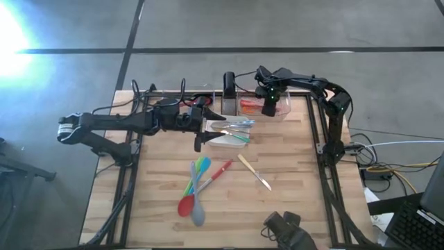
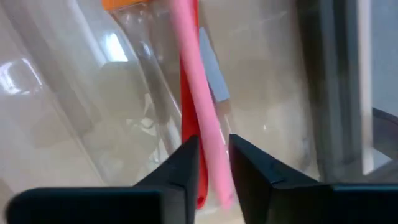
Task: Pick & Place Kitchen Items
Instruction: Put the pink spatula into the right transparent bin, then put the gray serving spoon into the left transparent bin
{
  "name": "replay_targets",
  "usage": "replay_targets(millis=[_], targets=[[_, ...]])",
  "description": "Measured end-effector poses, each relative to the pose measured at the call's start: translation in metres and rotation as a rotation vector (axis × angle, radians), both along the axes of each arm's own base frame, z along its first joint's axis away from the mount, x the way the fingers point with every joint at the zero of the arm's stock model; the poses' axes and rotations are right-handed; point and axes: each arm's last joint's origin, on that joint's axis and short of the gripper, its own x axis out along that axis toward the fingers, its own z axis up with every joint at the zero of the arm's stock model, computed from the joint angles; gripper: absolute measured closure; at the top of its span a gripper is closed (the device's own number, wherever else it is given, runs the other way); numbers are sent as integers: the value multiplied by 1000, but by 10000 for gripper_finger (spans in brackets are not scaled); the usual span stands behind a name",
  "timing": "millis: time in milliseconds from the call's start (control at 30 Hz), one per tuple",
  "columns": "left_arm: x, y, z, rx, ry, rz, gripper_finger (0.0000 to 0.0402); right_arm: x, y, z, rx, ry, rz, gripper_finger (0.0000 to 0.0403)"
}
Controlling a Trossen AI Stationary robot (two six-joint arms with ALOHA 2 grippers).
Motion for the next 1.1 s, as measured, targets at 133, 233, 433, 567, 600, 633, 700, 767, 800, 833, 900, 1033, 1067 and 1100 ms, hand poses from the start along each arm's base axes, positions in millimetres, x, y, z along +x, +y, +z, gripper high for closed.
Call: replay_targets(millis=[133,233,433,567,600,633,700,767,800,833,900,1033,1067,1100], targets=[[0,0,0,0,0,0,135,-1,1,5,-10,-7,-7,286],[0,0,0,5,-2,0,135,-4,4,15,-11,-10,-21,270],[0,0,1,13,-10,0,135,-14,18,57,-60,-72,-84,262],[0,0,-1,-13,13,0,135,-20,36,87,-88,-118,-101,270],[0,0,-3,-19,31,1,135,-21,42,94,-96,-132,-100,272],[-1,0,-5,-24,56,1,135,-22,48,102,-104,-146,-98,275],[-2,0,-10,-33,113,1,135,-24,62,115,-113,-167,-92,280],[-4,0,-16,-43,182,2,136,-25,75,128,-114,-210,-86,285],[-5,-1,-19,-47,214,2,136,-25,83,134,-104,-237,-81,287],[-6,-1,-23,-53,258,2,136,-25,90,140,-94,-270,-75,289],[-8,-2,-31,-68,352,0,136,-25,105,149,-59,-335,-56,293],[-17,-7,-50,-129,572,1,136,-25,138,161,1,-422,3,300],[-21,-8,-55,-145,631,2,136,-26,145,163,8,-434,18,301],[-24,-10,-59,-157,688,0,136,-27,153,165,12,-441,32,303]])
